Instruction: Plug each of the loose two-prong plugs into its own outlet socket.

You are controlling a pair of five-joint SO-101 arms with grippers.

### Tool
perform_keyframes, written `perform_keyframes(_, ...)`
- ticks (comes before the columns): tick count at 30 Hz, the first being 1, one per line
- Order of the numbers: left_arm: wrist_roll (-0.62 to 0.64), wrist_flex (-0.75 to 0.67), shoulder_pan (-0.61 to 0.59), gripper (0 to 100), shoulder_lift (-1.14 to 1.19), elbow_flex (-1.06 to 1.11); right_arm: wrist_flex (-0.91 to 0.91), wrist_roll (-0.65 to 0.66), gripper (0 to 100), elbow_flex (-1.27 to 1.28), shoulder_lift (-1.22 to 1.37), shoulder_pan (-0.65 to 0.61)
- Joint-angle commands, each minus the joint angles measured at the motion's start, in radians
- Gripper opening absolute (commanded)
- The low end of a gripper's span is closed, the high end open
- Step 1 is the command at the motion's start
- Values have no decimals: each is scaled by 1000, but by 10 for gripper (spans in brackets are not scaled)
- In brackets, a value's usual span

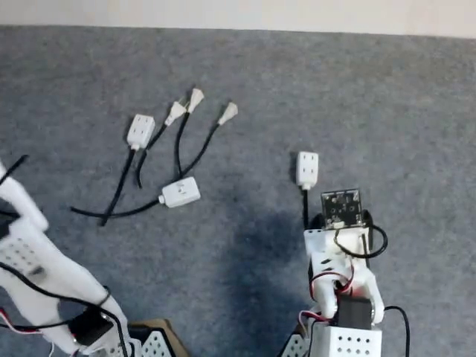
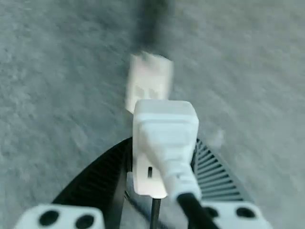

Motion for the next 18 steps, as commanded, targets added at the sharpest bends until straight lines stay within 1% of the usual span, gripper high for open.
perform_keyframes(1, -21, 5, -39, 28, 236, -363, -1, -6, 293, 111, -24, -8)
perform_keyframes(4, -20, 12, -44, 34, 407, -539, -1, -6, 293, 122, -24, -8)
perform_keyframes(5, -20, 31, -42, 56, 449, -590, -2, -6, 293, 131, -24, -10)
perform_keyframes(9, -17, 130, -41, 236, 539, -765, -24, -6, 293, 137, -24, -10)
perform_keyframes(11, -20, 157, -39, 304, 533, -753, -24, -6, 293, 137, -24, -10)
perform_keyframes(12, -20, 167, -39, 319, 521, -753, -24, -6, 293, 137, -24, -10)
perform_keyframes(18, -20, 299, -24, 315, 449, -753, -24, -6, 293, 137, -24, -10)
